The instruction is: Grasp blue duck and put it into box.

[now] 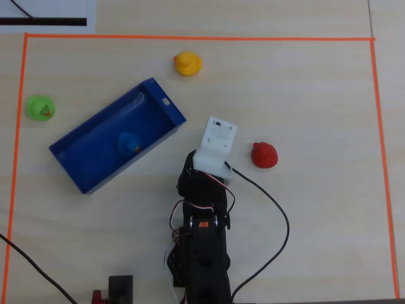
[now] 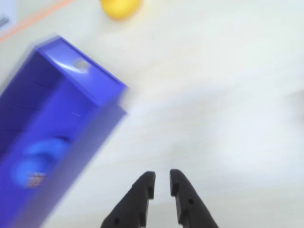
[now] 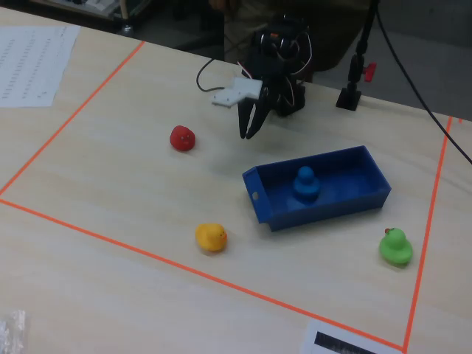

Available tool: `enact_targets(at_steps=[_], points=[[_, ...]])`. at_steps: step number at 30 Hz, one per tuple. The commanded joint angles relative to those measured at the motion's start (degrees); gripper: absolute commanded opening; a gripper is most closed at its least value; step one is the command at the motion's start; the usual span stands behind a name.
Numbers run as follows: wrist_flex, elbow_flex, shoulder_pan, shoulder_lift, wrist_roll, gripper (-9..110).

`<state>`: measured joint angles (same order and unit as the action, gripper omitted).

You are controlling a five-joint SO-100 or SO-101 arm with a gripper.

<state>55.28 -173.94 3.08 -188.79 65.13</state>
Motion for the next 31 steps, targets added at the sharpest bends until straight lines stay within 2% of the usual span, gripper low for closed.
enact_targets(at_steps=[1,7,31], points=[[3.69,-4.22,1.58,-0.88,2.46,0],[19.69,-4.22,-0.79,-0.88,9.40,0],[19.78,-4.31,0.09,-0.88,8.26,1]])
